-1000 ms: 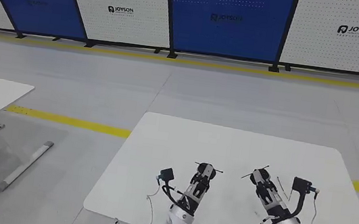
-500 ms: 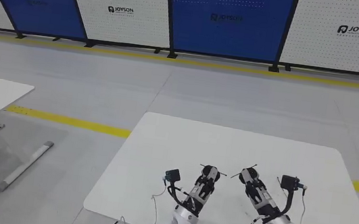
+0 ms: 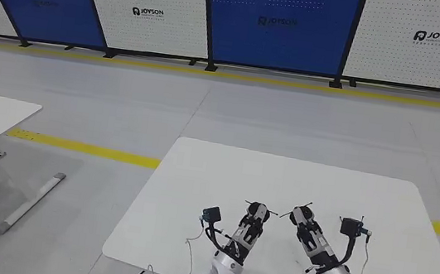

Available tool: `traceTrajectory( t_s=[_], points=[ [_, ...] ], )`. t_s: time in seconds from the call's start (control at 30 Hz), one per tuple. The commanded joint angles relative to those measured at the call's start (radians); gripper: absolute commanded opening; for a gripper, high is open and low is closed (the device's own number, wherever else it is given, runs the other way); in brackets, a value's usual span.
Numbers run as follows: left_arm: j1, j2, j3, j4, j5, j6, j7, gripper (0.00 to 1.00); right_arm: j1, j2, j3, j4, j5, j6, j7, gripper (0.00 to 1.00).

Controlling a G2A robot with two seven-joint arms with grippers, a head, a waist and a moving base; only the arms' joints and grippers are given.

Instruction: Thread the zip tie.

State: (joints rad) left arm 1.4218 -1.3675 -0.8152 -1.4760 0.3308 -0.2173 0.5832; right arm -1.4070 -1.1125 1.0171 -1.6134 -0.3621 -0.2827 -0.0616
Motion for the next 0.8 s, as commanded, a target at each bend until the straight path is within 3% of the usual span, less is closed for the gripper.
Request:
traceTrajectory(
  t_s=[0.0,0.53,0.63,0.77],
  points=[
    [0.0,0.0,0.0,0.0,0.0,0.0,0.0,0.0,0.0,0.0,0.001,-0.001,-0.001,0.001,-0.001,0.0],
    [0.0,0.0,0.0,0.0,0.0,0.0,0.0,0.0,0.0,0.0,0.002,-0.001,-0.001,0.003,-0.003,0.0],
    [0.0,0.0,0.0,0.0,0.0,0.0,0.0,0.0,-0.02,-0.003,0.017,-0.003,-0.017,0.0,-0.058,0.0],
    [0.0,0.0,0.0,0.0,0.0,0.0,0.0,0.0,-0.092,0.0,0.057,-0.035,-0.056,-0.035,-0.163,0.0]
  ],
)
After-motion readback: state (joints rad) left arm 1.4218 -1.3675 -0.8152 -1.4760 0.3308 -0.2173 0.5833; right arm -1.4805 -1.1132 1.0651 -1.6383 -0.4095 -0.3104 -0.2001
